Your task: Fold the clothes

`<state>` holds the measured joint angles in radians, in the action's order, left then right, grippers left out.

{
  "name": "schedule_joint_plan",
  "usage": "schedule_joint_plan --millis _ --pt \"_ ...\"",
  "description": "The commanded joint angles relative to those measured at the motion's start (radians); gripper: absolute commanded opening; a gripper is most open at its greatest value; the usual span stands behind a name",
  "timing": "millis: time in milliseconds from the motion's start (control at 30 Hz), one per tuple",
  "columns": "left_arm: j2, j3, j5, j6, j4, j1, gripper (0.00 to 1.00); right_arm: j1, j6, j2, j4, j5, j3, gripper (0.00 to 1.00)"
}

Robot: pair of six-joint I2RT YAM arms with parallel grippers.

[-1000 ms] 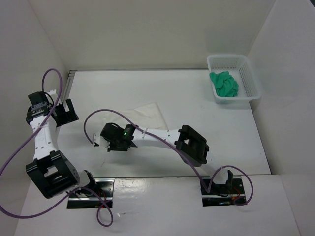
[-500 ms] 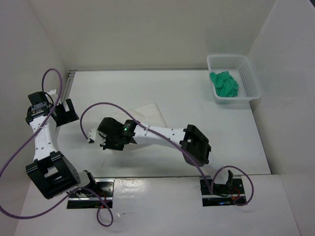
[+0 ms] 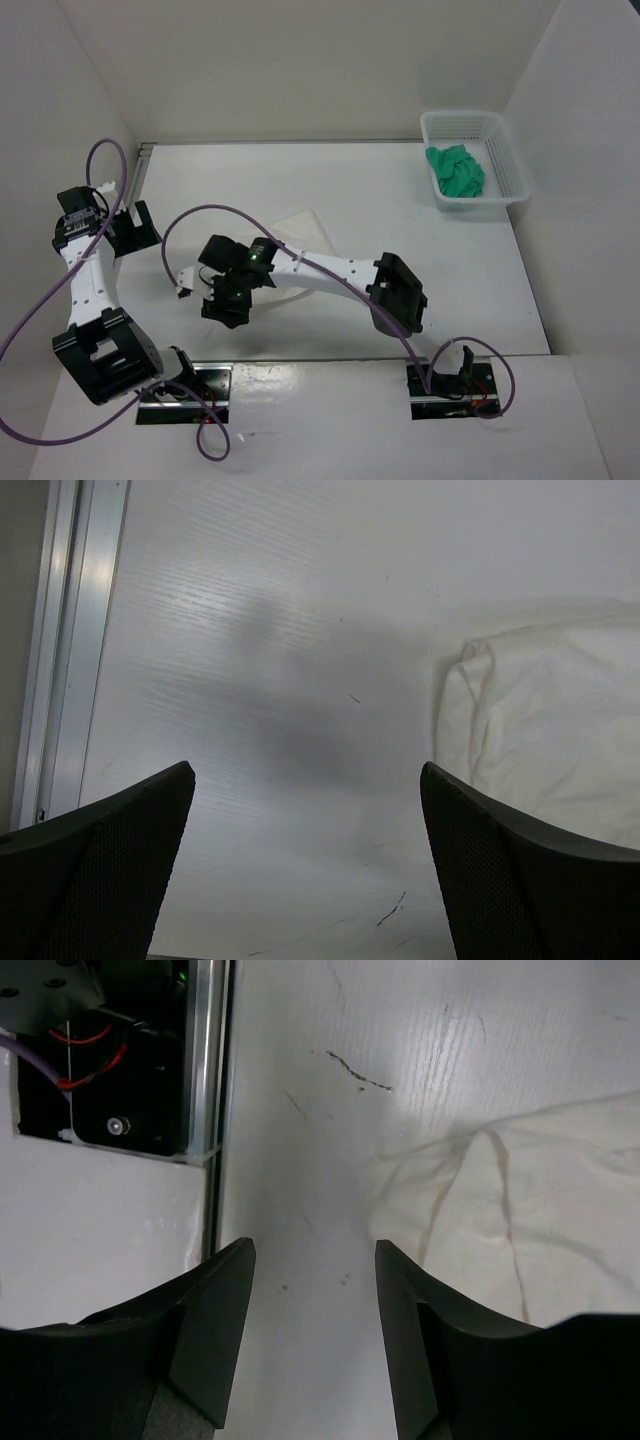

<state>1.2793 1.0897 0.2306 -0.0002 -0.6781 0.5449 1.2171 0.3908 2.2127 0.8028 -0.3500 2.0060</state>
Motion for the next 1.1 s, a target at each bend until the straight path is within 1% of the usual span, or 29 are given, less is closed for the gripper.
schedule_joint_plan --millis 0,33,100,133,167,200,233,300,367,400,433,500,533,600,700,733,767,833,867,900,933,1000,1067 --pt "-0.028 -0.008 0.076 0.035 0.006 0.004 0.99 -0.054 0.002 -0.094 0.045 -0.067 0.046 0.60" --pt "-0.017 -0.008 0.096 0.060 -0.003 0.004 0.99 -0.107 -0.007 -0.110 0.045 -0.067 0.046 0.60" --pt "-0.008 -0.008 0.154 0.087 -0.012 -0.020 0.99 -0.174 -0.027 -0.155 0.036 -0.032 0.057 0.62" --pt "0.017 -0.008 0.154 0.107 -0.024 -0.042 0.99 -0.209 -0.039 -0.172 0.036 -0.018 0.048 0.63" --pt "0.032 -0.008 0.154 0.108 -0.040 -0.071 0.99 -0.281 -0.040 -0.189 0.036 -0.006 0.022 0.65" --pt "0.049 0.002 0.154 0.118 -0.040 -0.142 0.99 -0.316 -0.040 -0.226 0.024 0.020 0.004 0.68" --pt "0.083 0.016 0.109 0.118 -0.053 -0.222 0.99 -0.385 -0.049 -0.243 0.004 0.041 -0.034 0.68" --pt "0.121 0.027 0.041 0.118 -0.054 -0.296 0.99 -0.451 -0.049 -0.293 0.004 0.084 -0.081 0.72" --pt "0.146 0.050 0.003 0.095 -0.054 -0.365 0.99 -0.528 -0.049 -0.324 -0.007 0.120 -0.149 0.72" --pt "0.179 0.050 -0.016 0.095 -0.054 -0.429 0.99 -0.548 -0.049 -0.353 -0.019 0.144 -0.174 0.75" --pt "0.198 0.067 -0.049 0.095 -0.054 -0.460 0.99 -0.565 -0.049 -0.366 -0.019 0.166 -0.218 0.75" --pt "0.259 0.088 -0.060 0.083 -0.054 -0.540 0.99 -0.579 -0.040 -0.389 -0.019 0.224 -0.263 0.75" --pt "0.278 0.088 -0.092 0.083 -0.054 -0.563 0.99 -0.579 -0.040 -0.412 -0.019 0.253 -0.306 0.76" --pt "0.305 0.098 -0.123 0.072 -0.043 -0.614 0.99 -0.579 -0.040 -0.436 -0.008 0.253 -0.348 0.76" --pt "0.318 0.098 -0.134 0.063 -0.032 -0.648 0.99 -0.591 -0.012 -0.505 -0.027 0.253 -0.440 0.76" --pt "0.331 0.098 -0.134 0.063 -0.032 -0.669 0.99 -0.591 -0.012 -0.537 -0.055 0.267 -0.476 0.77" --pt "0.331 0.098 -0.134 0.063 -0.032 -0.693 0.99 -0.628 -0.012 -0.550 -0.076 0.267 -0.499 0.79" --pt "0.368 0.098 -0.134 0.074 -0.032 -0.720 0.99 -0.677 -0.024 -0.568 -0.085 0.220 -0.509 0.79" --pt "0.377 0.098 -0.134 0.074 -0.032 -0.735 0.99 -0.736 -0.033 -0.568 -0.103 0.203 -0.509 0.79" --pt "0.388 0.089 -0.134 0.074 -0.032 -0.759 0.99 -0.764 -0.033 -0.568 -0.115 0.191 -0.509 0.80" --pt "0.412 0.088 -0.170 0.074 -0.032 -0.770 0.99 -0.787 -0.052 -0.568 -0.116 0.190 -0.509 0.80" --pt "0.443 0.088 -0.192 0.074 -0.032 -0.780 0.99 -0.838 -0.073 -0.568 -0.129 0.190 -0.518 0.80" --pt "0.494 0.098 -0.215 0.074 -0.032 -0.801 0.99 -0.861 -0.073 -0.568 -0.129 0.166 -0.539 0.80"
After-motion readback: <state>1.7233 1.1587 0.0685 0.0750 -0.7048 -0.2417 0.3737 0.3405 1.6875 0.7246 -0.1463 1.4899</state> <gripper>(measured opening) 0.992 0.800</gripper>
